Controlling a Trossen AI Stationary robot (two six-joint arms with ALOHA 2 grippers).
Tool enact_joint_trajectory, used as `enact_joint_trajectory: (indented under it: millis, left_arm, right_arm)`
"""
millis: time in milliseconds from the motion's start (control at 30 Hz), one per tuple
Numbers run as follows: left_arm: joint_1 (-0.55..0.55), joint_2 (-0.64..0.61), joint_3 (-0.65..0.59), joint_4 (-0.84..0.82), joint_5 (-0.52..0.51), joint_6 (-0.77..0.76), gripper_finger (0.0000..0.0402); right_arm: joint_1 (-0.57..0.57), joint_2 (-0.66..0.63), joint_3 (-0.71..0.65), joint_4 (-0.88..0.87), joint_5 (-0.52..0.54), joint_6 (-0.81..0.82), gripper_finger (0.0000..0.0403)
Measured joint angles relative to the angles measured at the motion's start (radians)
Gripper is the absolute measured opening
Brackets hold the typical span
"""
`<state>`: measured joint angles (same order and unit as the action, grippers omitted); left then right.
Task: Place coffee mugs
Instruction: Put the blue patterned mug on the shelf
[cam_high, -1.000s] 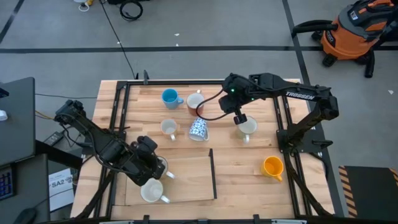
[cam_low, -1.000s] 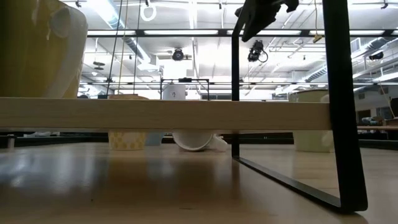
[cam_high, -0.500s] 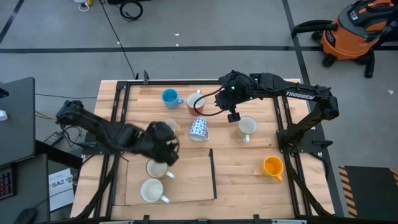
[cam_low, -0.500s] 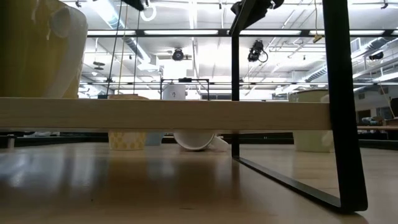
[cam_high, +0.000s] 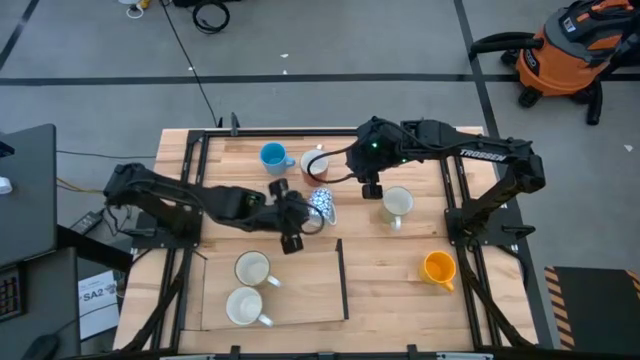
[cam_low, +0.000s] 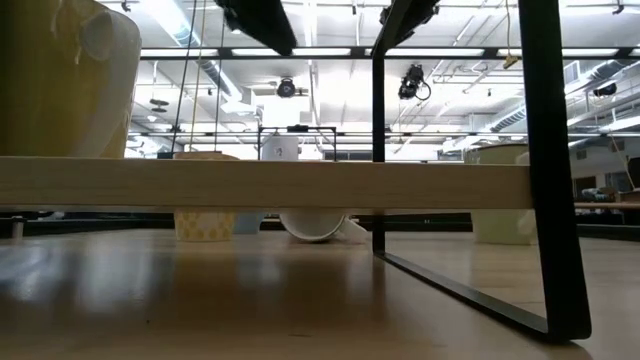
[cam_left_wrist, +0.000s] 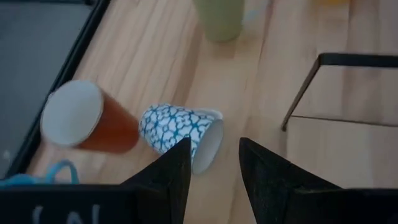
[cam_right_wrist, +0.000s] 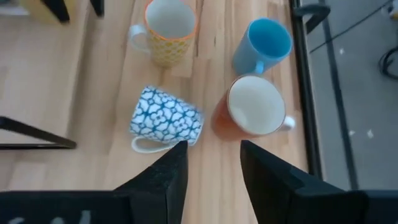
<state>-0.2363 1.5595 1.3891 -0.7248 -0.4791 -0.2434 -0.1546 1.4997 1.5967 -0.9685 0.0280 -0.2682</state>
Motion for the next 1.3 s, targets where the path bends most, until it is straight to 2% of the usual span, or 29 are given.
enact_joint_trajectory:
  millis: [167,367,467,733,1033,1300]
  left_arm:
    - [0.0,0.092,0.0,0.039,-0.048,0.074,0.0142]
    - [0.0,0.195,-0.001,0.048,-0.132,0.086,0.0142]
    - [0.0,0.233,-0.001,0.05,-0.148,0.085,0.0142]
    - [0.002,0.311,-0.001,0.059,-0.156,0.071,0.0142]
    - [0.009,0.374,-0.001,0.051,-0.251,0.07,0.0142]
    - [0.045,0.374,-0.002,0.028,-0.284,0.019,0.0142]
  right_arm:
    - [0.04,-0.009,0.0,-0.084,-0.003,0.059,0.0153]
    - [0.111,-0.032,0.0,-0.175,0.003,0.133,0.0153]
    - [0.154,-0.061,-0.014,-0.186,0.041,0.168,0.0153]
    - [0.247,-0.24,-0.195,-0.135,0.183,0.33,0.0153]
    - [0.284,-0.416,-0.427,-0.009,0.188,0.408,0.0153]
    - [0.284,-0.47,-0.528,0.069,0.188,0.415,0.0153]
